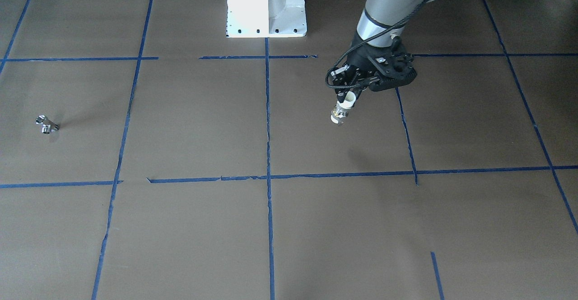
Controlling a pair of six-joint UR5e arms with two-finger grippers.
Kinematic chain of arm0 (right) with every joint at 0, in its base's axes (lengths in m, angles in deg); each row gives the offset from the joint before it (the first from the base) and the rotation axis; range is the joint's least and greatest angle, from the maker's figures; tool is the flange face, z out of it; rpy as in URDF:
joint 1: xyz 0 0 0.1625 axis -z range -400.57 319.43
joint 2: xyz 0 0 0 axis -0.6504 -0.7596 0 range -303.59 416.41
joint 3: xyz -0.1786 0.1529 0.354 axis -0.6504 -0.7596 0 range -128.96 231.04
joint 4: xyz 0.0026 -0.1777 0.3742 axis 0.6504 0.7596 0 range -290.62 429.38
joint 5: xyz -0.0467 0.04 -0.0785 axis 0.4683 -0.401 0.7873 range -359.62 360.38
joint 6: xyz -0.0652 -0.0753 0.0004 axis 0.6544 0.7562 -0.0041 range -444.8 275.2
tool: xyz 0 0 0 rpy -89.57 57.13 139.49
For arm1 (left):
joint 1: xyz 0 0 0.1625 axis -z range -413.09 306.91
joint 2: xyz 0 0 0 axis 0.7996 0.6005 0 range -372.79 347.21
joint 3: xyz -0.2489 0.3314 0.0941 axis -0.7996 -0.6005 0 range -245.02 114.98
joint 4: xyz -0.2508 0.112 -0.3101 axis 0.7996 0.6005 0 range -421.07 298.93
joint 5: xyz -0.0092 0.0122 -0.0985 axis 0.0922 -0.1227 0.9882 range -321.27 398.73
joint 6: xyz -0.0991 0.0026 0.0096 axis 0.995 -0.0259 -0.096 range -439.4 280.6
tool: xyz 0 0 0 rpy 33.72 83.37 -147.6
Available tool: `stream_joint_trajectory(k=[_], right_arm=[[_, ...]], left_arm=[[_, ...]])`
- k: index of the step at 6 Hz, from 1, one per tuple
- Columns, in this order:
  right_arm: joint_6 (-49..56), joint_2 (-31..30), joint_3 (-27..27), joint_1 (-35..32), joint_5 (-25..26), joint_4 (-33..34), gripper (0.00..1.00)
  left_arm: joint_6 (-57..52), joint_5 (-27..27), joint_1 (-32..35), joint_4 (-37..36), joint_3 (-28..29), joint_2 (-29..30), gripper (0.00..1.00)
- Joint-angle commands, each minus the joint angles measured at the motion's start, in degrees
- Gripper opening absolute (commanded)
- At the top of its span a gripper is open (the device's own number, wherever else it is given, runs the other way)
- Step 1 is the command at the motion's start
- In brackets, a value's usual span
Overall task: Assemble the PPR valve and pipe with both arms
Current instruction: 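Carry the valve with the left gripper to the table center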
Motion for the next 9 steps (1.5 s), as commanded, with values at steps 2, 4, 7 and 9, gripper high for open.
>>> stream_joint_trajectory(k=[2,4,7,9], right_arm=[[0.0,-0.1,0.0,0.0,0.0,0.0,1.00],[0.0,-0.1,-0.2,0.0,0.1,0.0,1.00],[0.0,0.0,-0.3,0.0,0.1,0.0,1.00],[0.0,0.0,-0.3,0.0,0.1,0.0,1.00]], left_arm=[[10.5,-7.4,-7.4,0.0,17.8,15.9,0.00],[11.4,-9.4,-11.6,0.6,19.7,16.2,0.00],[11.2,-10.1,-13.1,1.3,19.7,14.8,0.00],[10.8,-10.1,-13.1,1.7,19.7,14.8,0.09]])
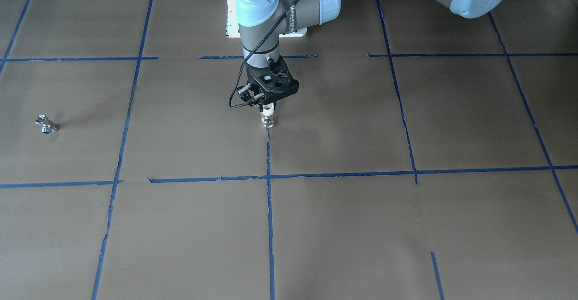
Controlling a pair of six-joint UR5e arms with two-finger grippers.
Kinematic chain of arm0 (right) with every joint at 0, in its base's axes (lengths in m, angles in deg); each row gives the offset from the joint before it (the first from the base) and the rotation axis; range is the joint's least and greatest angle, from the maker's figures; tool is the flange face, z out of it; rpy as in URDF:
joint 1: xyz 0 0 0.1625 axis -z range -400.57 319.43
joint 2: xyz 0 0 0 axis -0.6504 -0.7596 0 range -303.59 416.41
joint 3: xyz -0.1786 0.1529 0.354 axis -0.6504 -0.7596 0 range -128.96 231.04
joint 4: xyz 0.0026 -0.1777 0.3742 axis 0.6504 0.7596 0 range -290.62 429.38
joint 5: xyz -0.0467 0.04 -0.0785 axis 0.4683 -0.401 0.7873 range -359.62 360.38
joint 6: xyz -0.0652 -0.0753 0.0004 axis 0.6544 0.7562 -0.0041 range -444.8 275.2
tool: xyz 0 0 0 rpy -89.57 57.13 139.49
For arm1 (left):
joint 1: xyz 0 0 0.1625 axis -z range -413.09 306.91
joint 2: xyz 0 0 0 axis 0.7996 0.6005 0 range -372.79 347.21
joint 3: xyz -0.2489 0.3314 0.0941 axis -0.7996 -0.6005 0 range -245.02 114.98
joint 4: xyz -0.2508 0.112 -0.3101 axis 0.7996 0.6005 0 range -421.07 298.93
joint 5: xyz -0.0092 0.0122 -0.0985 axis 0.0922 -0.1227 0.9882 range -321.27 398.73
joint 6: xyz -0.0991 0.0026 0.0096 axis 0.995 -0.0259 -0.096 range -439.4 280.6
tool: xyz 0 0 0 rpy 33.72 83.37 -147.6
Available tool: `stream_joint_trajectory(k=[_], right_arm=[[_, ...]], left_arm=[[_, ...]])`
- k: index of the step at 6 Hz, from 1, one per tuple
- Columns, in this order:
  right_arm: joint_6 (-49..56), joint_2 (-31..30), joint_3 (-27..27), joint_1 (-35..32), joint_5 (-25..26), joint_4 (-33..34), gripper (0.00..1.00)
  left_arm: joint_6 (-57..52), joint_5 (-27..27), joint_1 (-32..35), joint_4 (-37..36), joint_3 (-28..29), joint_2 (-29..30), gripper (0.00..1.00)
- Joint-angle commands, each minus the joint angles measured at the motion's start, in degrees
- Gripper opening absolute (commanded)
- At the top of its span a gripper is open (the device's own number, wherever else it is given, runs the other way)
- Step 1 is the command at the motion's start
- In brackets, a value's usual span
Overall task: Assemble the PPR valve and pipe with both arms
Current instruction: 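Carry the valve with the left gripper to the table center, then set the valve upright, open the left gripper and withdraw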
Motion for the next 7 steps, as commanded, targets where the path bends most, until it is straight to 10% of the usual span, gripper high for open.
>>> stream_joint_trajectory(k=[1,2,7], right_arm=[[0.0,0.0,0.0,0.1,0.0,0.0,1.00],[0.0,0.0,-0.1,0.1,-0.1,0.0,1.00],[0.0,0.0,-0.1,0.1,0.0,0.0,1.00]], left_arm=[[-0.1,0.0,0.0,0.3,-0.3,-0.1,0.58],[-0.1,-0.1,0.0,0.3,-0.6,-0.6,0.87],[-21.7,0.5,3.5,-6.6,-21.7,-13.7,0.99]])
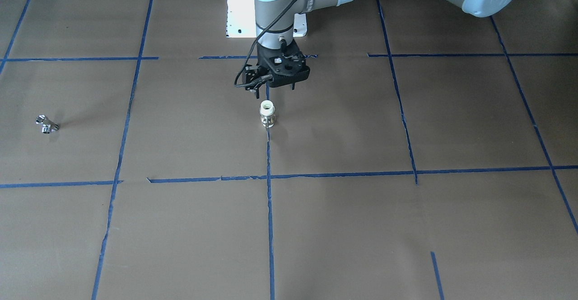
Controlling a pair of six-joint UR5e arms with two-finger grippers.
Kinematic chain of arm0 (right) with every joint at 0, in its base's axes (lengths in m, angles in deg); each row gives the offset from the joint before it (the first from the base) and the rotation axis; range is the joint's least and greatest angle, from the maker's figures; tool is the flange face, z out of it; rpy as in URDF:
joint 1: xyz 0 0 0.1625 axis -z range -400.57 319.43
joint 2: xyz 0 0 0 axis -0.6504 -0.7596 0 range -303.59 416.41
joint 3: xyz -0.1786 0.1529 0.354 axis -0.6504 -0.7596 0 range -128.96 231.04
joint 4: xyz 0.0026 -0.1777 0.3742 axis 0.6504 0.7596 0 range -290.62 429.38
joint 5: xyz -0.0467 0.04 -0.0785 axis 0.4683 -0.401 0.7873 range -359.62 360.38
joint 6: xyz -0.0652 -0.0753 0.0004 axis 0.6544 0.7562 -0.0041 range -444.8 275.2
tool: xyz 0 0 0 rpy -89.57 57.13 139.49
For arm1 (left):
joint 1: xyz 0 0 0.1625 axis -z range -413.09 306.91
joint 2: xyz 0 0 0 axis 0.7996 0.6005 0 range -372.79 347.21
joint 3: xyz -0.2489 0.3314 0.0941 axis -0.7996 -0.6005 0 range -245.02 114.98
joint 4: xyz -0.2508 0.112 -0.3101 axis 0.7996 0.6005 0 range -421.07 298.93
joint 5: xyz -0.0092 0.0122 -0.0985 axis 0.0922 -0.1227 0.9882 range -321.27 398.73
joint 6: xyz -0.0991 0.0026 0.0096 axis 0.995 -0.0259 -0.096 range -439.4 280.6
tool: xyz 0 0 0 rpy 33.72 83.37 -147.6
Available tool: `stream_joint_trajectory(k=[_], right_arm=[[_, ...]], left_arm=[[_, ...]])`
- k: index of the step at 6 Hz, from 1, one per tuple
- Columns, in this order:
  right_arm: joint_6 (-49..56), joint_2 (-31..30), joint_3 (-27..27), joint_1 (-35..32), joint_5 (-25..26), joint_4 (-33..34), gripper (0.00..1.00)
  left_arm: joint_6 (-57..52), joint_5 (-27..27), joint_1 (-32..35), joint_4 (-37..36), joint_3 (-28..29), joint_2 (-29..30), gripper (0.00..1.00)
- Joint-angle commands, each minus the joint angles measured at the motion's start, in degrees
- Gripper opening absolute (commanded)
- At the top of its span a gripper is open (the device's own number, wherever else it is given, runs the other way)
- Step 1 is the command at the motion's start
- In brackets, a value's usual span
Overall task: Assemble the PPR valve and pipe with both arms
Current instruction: 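Set the valve upright, open the left gripper and withdraw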
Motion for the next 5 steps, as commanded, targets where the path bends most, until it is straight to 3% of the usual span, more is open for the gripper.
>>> stream_joint_trajectory(k=[1,3,5], right_arm=[[0.0,0.0,0.1,0.1,0.0,0.0,1.00],[-0.2,0.4,0.1,0.3,0.0,0.1,1.00],[-0.3,0.4,0.1,0.4,-0.1,0.0,1.00]], left_arm=[[-17.4,2.8,4.9,-1.1,-10.9,-11.6,0.99],[-38.9,13.8,17.4,-0.9,-16.3,-24.3,1.00],[-66.7,22.0,35.2,-0.8,-15.7,-36.7,1.00]])
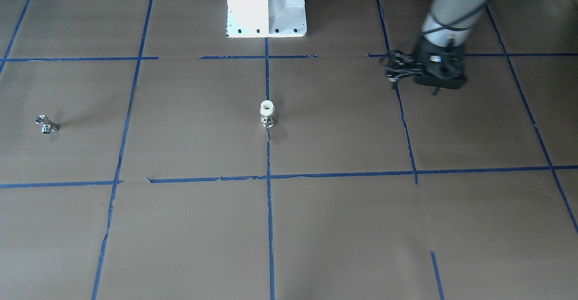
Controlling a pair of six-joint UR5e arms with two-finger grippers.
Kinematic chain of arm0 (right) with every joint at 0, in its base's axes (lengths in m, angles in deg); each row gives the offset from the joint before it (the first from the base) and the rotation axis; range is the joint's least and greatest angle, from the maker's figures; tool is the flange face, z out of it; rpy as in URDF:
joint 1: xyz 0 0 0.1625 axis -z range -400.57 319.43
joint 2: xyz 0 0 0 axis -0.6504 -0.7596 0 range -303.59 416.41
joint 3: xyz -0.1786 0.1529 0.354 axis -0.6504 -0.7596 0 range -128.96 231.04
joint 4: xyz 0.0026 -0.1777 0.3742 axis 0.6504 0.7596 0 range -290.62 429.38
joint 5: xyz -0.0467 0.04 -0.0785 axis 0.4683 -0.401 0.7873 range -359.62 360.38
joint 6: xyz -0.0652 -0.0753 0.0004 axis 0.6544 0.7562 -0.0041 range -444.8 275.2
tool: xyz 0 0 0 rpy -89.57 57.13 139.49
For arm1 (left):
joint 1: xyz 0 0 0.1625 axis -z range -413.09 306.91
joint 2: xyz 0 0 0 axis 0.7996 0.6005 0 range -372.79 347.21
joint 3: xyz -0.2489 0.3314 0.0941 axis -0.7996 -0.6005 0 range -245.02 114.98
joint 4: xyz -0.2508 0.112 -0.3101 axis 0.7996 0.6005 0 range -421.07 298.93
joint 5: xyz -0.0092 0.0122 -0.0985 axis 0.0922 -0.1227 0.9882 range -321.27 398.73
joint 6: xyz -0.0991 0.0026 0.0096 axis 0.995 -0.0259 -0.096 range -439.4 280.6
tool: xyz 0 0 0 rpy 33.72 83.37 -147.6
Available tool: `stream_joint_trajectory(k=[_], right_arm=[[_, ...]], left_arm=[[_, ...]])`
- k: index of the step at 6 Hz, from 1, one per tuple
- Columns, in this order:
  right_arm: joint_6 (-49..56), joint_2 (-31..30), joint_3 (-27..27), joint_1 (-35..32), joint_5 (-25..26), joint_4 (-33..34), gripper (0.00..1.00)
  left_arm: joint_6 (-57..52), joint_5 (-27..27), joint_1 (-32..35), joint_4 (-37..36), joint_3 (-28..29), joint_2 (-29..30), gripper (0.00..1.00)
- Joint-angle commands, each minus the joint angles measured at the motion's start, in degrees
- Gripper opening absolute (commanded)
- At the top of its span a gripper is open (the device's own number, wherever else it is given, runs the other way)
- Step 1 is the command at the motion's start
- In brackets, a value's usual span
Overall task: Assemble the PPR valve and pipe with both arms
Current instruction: 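Set the valve upright, open the left gripper and withdraw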
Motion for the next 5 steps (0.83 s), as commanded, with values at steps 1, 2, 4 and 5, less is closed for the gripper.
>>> stream_joint_trajectory(k=[1,2,4,5], right_arm=[[-0.4,0.0,0.1,0.0,-0.1,0.0,1.00],[-0.4,0.0,0.1,0.0,-0.1,0.0,1.00],[-4.2,0.2,2.8,1.3,0.2,-0.4,1.00],[-9.5,0.2,5.2,4.0,0.1,-2.0,1.00]], left_arm=[[-22.3,7.7,16.1,0.0,0.7,-11.8,1.00],[-26.7,9.9,21.9,0.0,2.2,-17.0,1.00],[-34.5,12.6,33.1,9.8,11.9,-25.8,1.00],[-34.9,14.6,34.4,15.3,14.7,-27.8,1.00]])
